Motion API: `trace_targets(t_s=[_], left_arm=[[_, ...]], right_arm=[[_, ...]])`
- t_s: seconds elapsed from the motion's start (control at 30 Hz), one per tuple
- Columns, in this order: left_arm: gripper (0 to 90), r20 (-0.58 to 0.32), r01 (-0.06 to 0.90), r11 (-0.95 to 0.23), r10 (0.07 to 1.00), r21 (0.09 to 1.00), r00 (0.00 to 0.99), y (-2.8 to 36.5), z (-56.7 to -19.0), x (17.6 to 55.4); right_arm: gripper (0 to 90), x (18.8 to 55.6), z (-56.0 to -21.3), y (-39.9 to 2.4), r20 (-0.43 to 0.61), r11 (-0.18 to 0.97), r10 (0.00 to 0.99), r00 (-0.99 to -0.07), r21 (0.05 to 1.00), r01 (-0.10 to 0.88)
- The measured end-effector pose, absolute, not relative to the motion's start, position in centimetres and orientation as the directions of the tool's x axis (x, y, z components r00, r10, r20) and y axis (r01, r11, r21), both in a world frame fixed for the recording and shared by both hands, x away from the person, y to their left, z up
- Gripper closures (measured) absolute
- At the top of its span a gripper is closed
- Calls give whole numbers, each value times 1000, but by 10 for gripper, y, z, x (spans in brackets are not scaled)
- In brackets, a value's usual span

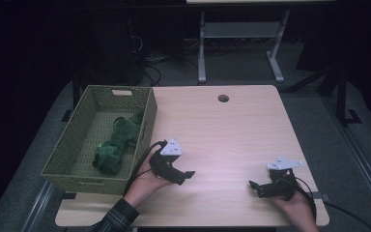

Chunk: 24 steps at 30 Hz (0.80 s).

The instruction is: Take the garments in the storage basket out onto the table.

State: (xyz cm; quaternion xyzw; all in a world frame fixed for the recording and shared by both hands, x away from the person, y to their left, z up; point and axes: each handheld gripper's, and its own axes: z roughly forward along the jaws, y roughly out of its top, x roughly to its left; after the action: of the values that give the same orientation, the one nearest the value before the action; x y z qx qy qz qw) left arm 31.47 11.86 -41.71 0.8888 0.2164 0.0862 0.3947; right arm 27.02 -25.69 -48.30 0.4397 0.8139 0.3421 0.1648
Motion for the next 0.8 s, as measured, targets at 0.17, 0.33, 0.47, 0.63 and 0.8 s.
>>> trace_targets(t_s=[0.17,0.33,0.47,0.63,0.8], left_arm=[[139,-18,314,-592,452,742,892,119,-414,315],[139,-20,305,-582,444,754,896,119,-409,315],[139,-13,290,-577,435,763,900,118,-403,314],[141,-9,277,-574,425,771,905,118,-394,315],[141,-11,270,-576,413,772,911,119,-389,317]], right_arm=[[17,270,-483,-257,33,379,829,-559,702,603],[17,270,-483,-257,32,379,829,-559,702,603],[17,270,-483,-257,31,380,828,-560,703,602],[17,270,-483,-257,31,381,828,-560,702,602],[18,270,-483,-257,32,380,828,-560,702,602]])
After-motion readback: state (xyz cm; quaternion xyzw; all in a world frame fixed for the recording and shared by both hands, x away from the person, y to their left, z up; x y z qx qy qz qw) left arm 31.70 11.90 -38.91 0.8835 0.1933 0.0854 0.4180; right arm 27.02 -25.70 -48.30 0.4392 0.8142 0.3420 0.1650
